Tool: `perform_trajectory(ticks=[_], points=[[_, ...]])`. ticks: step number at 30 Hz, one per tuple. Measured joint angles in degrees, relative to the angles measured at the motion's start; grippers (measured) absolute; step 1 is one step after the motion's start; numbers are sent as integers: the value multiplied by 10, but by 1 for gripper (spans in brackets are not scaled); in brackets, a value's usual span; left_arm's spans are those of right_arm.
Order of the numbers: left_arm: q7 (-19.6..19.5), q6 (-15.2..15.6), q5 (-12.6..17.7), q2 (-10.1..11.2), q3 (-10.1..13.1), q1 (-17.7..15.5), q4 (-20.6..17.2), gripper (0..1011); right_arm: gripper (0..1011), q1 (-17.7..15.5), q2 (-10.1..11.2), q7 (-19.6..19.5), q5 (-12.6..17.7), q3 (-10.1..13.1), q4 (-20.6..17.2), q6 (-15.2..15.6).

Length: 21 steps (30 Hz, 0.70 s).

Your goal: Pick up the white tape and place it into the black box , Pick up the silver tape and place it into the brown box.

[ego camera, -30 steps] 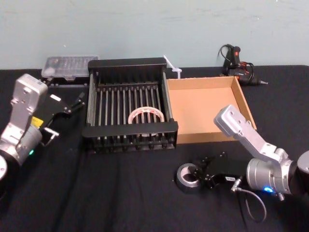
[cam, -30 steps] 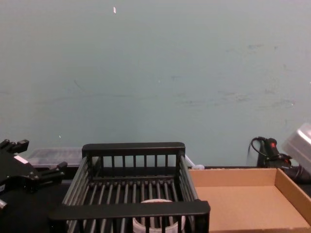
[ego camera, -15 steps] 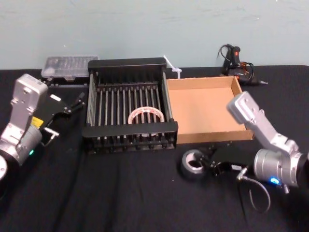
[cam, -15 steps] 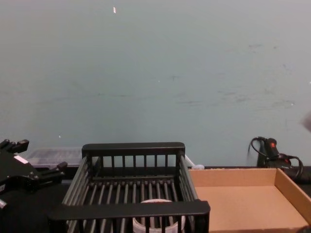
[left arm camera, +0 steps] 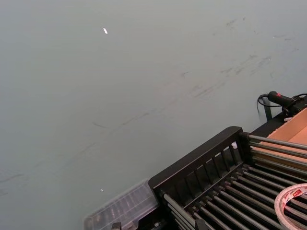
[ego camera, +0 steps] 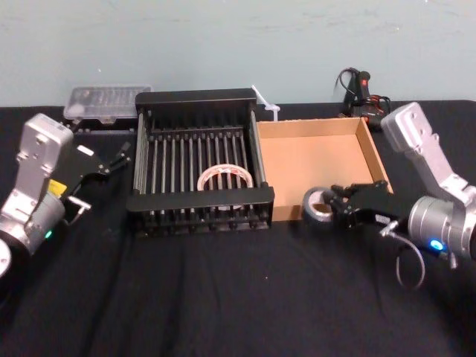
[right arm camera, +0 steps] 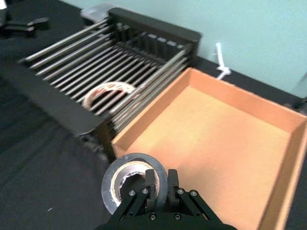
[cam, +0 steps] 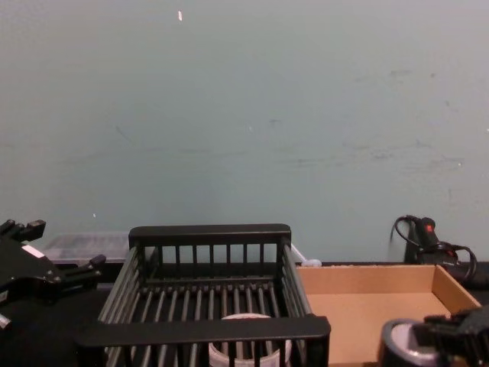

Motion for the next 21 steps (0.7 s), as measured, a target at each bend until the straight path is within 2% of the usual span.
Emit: perform_trajectory(ticks=[7,15,21], points=[[0,0,0,0,0,0,0,1001,161,13,-18,-27,-2,15,19,3],[0,0,0,0,0,0,0,1001,161,25,-44,-68,-32,23,40,6],[0,0,0,0,0,0,0,1001,161,35,-61,-84,-46,26,55,10]])
